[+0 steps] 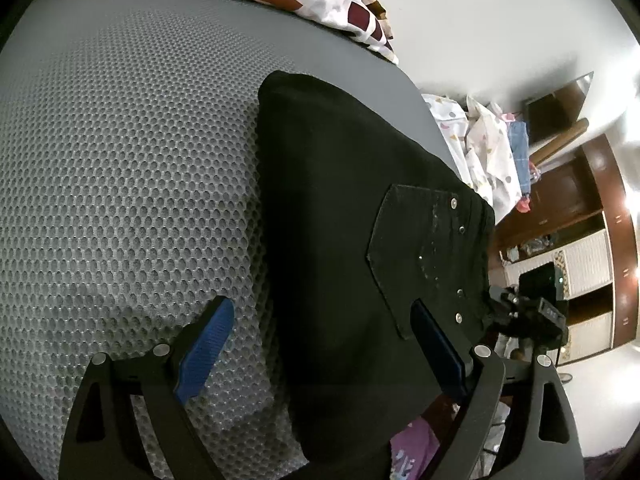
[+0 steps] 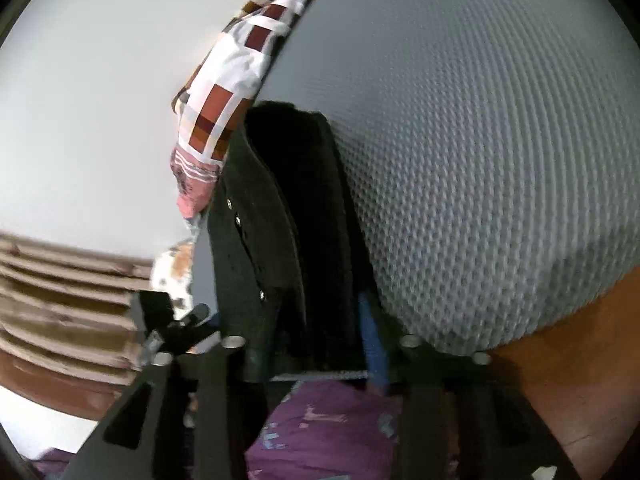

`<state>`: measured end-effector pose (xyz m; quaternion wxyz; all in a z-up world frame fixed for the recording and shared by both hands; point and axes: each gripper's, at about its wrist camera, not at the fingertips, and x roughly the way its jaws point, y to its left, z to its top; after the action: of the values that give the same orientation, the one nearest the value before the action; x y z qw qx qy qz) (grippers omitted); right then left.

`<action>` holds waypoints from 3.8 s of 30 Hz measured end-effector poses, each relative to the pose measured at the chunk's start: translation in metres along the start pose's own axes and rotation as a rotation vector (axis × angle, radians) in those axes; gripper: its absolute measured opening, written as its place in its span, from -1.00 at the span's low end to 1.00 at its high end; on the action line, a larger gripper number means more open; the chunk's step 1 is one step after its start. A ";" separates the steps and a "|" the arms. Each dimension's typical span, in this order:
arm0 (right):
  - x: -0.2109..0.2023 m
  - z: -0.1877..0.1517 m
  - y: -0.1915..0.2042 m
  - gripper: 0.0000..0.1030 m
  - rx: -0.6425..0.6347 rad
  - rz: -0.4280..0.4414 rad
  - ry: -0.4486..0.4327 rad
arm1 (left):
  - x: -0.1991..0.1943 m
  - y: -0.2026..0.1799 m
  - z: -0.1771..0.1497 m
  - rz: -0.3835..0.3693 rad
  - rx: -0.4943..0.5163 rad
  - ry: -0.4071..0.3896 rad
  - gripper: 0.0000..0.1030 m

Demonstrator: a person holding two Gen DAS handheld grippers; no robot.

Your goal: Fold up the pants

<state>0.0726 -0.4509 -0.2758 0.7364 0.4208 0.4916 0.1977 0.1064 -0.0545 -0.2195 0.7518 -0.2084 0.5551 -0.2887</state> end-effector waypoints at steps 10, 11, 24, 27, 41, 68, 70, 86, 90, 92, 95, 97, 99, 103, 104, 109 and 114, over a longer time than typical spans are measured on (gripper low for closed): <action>0.029 0.032 0.016 0.19 -0.149 -0.074 0.026 | 0.010 -0.004 0.016 -0.029 0.077 0.024 0.76; 0.031 0.033 0.018 0.19 -0.160 -0.073 0.033 | 0.011 -0.003 0.018 -0.031 0.080 0.025 0.76; 0.037 0.039 0.013 0.22 -0.228 0.029 0.043 | 0.032 -0.031 0.026 0.044 0.254 0.039 0.82; 0.036 0.041 0.010 0.21 -0.226 0.036 0.079 | 0.037 -0.041 0.018 0.117 0.334 0.039 0.83; 0.039 0.045 0.008 0.22 -0.206 0.043 0.099 | 0.048 -0.054 0.006 0.220 0.432 0.034 0.87; 0.050 0.036 0.025 0.71 -0.282 0.035 0.080 | 0.049 -0.051 -0.001 0.186 0.455 0.026 0.97; 0.051 0.035 0.028 0.78 -0.286 0.034 0.080 | 0.050 -0.053 -0.001 0.192 0.458 0.024 0.97; 0.057 0.036 0.033 0.98 -0.306 0.035 0.089 | 0.049 -0.054 -0.002 0.193 0.464 0.036 0.97; 0.057 0.032 0.034 0.98 -0.312 0.032 0.081 | 0.050 -0.055 -0.001 0.203 0.464 0.036 0.97; 0.057 0.032 0.034 0.98 -0.310 0.033 0.080 | 0.050 -0.055 -0.002 0.207 0.465 0.032 0.97; 0.057 0.028 0.035 0.98 -0.314 0.031 0.075 | 0.052 -0.057 -0.002 0.209 0.466 0.028 0.97; 0.057 0.028 0.035 0.98 -0.318 0.030 0.071 | 0.052 -0.056 -0.003 0.212 0.467 0.026 0.97; 0.057 0.026 0.035 0.99 -0.317 0.028 0.065 | 0.053 -0.056 -0.003 0.213 0.467 0.025 0.97; 0.056 0.023 0.036 0.99 -0.316 0.022 0.047 | 0.052 -0.055 -0.004 0.206 0.460 0.016 0.97; 0.056 0.022 0.036 0.99 -0.317 0.021 0.045 | 0.051 -0.054 -0.002 0.203 0.459 0.017 0.97; 0.057 0.024 0.035 0.98 -0.297 0.027 0.065 | 0.051 -0.053 -0.001 0.204 0.453 0.028 0.97; 0.056 0.032 0.033 0.98 -0.280 0.031 0.083 | 0.044 -0.047 0.003 0.143 0.425 0.024 0.97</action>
<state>0.1297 -0.4066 -0.2746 0.7636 0.3131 0.4828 0.2930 0.1098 -0.1192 -0.2202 0.7906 -0.0022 0.5041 -0.3476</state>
